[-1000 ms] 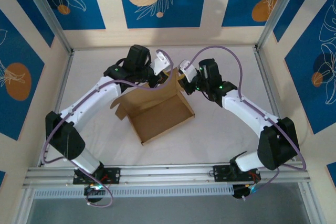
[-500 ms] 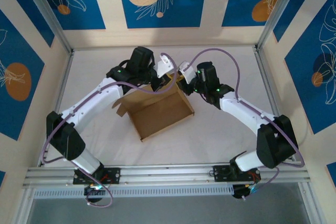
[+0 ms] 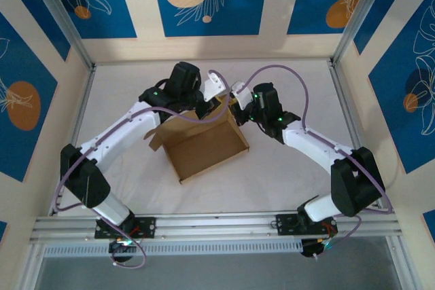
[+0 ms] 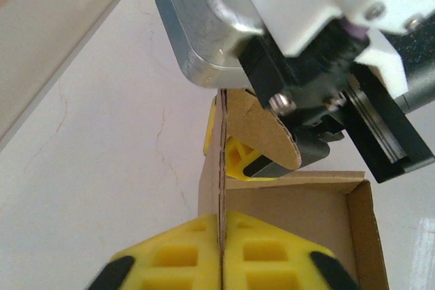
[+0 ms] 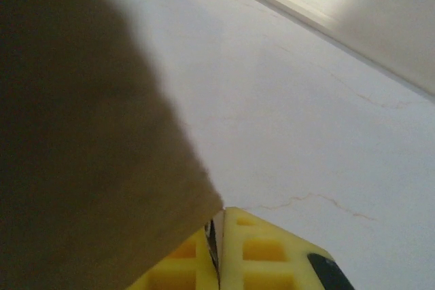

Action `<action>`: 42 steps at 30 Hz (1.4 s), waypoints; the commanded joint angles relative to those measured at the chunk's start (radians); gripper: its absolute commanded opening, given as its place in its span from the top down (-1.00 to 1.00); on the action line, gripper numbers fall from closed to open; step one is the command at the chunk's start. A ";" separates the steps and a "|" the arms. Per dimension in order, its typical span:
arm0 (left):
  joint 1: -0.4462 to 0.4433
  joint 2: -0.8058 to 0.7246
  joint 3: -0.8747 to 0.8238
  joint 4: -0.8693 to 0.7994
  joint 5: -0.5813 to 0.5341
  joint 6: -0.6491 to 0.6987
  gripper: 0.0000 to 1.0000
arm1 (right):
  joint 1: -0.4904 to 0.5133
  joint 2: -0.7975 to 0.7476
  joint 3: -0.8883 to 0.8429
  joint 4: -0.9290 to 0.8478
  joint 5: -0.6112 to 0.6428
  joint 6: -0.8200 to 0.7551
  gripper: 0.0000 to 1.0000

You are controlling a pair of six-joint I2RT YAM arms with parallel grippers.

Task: Fold the paper box

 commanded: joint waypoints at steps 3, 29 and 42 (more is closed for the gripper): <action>-0.026 -0.073 -0.007 0.102 -0.046 -0.043 -0.13 | -0.006 -0.014 -0.026 0.003 0.034 0.027 1.00; 0.581 -0.332 -0.727 0.828 0.386 0.000 -0.75 | -0.106 -0.059 -0.030 -0.022 -0.051 -0.128 1.00; 0.727 -0.232 -0.809 1.028 0.461 -0.051 -0.64 | -0.120 -0.057 -0.045 0.004 -0.099 -0.127 1.00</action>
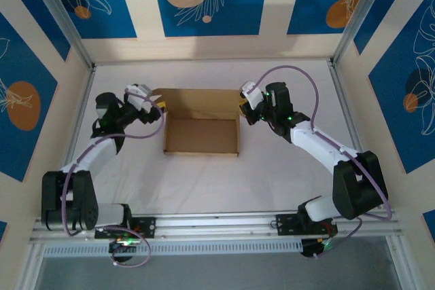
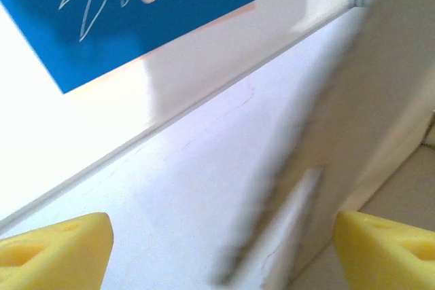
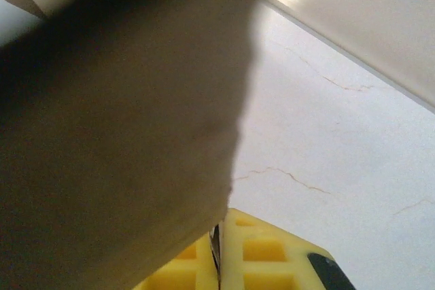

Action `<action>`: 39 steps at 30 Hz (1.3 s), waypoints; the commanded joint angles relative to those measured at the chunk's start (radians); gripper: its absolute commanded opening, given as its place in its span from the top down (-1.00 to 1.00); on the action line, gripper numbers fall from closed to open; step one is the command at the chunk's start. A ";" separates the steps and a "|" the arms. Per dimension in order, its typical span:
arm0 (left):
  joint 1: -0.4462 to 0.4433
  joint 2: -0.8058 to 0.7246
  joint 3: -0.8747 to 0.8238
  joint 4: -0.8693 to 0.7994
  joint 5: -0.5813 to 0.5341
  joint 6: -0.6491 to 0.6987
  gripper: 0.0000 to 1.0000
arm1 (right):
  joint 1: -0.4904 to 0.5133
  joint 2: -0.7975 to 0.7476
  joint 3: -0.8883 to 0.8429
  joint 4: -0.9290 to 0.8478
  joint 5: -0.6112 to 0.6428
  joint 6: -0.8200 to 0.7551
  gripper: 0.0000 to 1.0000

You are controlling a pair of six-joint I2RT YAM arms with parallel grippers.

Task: Fold the paper box

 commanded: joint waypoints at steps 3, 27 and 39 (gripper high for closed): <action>0.027 0.047 0.022 0.048 0.112 -0.034 -0.42 | -0.006 -0.019 -0.010 0.030 -0.035 -0.009 1.00; -0.231 -0.017 -0.139 0.247 -0.284 -0.307 1.00 | 0.116 0.144 0.192 -0.023 0.395 0.518 1.00; -0.421 0.019 -0.254 0.544 -0.639 -0.418 1.00 | 0.205 0.103 0.084 0.175 0.653 0.707 1.00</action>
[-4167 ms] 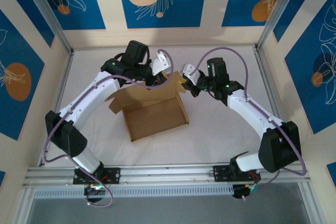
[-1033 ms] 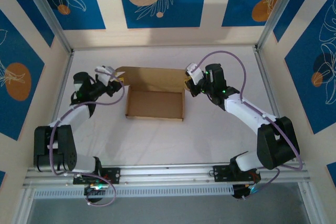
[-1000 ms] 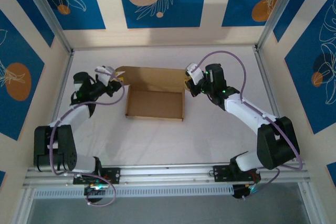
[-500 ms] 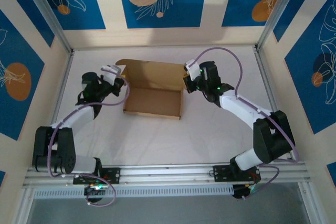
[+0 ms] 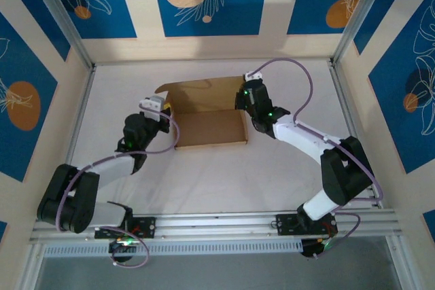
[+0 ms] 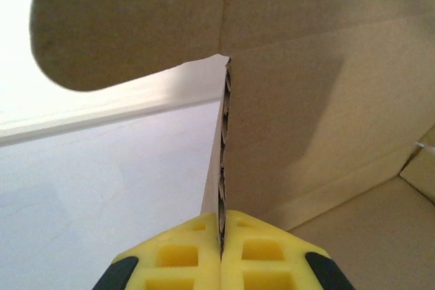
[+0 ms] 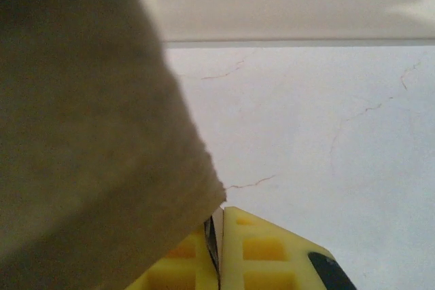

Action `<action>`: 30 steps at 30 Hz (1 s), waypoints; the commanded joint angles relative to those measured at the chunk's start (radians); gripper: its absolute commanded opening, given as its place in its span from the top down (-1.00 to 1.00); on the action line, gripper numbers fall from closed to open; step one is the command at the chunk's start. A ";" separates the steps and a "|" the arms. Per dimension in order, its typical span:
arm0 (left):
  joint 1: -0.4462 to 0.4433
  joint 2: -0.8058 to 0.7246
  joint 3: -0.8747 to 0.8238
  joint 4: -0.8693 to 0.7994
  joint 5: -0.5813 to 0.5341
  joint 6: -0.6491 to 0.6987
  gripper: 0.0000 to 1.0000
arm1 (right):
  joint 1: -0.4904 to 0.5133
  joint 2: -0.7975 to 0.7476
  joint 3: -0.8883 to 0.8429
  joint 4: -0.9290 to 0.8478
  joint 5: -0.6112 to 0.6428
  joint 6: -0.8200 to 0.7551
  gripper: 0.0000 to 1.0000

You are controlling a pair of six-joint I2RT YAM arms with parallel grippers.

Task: Fold the paper box

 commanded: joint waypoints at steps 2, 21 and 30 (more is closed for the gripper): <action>-0.067 0.034 -0.033 0.218 -0.083 -0.046 1.00 | 0.041 -0.046 -0.077 0.156 0.018 0.100 1.00; -0.191 0.256 -0.142 0.542 -0.216 -0.074 1.00 | 0.102 -0.072 -0.294 0.319 0.086 0.202 1.00; -0.198 0.285 -0.151 0.543 -0.288 -0.179 0.80 | 0.122 -0.085 -0.390 0.383 0.123 0.233 1.00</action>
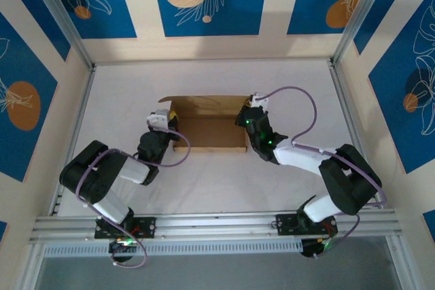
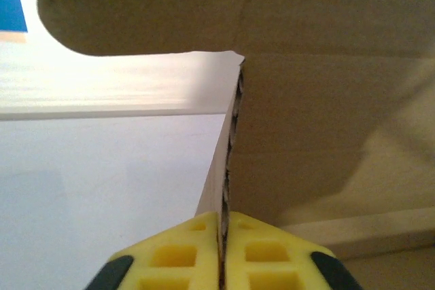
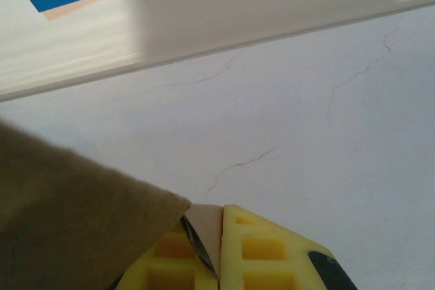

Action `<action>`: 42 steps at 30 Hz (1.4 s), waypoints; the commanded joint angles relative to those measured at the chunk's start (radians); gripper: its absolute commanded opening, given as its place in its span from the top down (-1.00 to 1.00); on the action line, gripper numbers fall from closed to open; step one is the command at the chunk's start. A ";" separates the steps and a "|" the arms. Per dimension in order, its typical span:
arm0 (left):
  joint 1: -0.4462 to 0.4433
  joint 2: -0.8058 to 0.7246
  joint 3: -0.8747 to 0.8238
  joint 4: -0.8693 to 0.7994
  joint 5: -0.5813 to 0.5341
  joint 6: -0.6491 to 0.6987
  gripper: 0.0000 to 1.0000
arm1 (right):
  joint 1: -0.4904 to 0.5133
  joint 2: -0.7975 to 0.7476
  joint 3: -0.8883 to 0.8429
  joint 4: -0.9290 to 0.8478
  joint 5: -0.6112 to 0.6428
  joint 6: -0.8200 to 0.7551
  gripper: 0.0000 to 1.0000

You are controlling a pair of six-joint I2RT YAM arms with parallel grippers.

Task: Fold the paper box

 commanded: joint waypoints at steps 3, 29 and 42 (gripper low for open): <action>-0.028 -0.004 -0.013 0.035 -0.001 -0.125 0.80 | 0.029 -0.014 -0.033 -0.058 -0.020 0.091 1.00; -0.048 0.067 -0.001 0.037 0.013 -0.014 1.00 | 0.029 -0.045 -0.197 0.124 0.010 0.126 0.97; -0.048 0.216 0.202 0.036 0.055 0.091 1.00 | -0.115 0.118 -0.078 0.318 -0.223 -0.061 0.95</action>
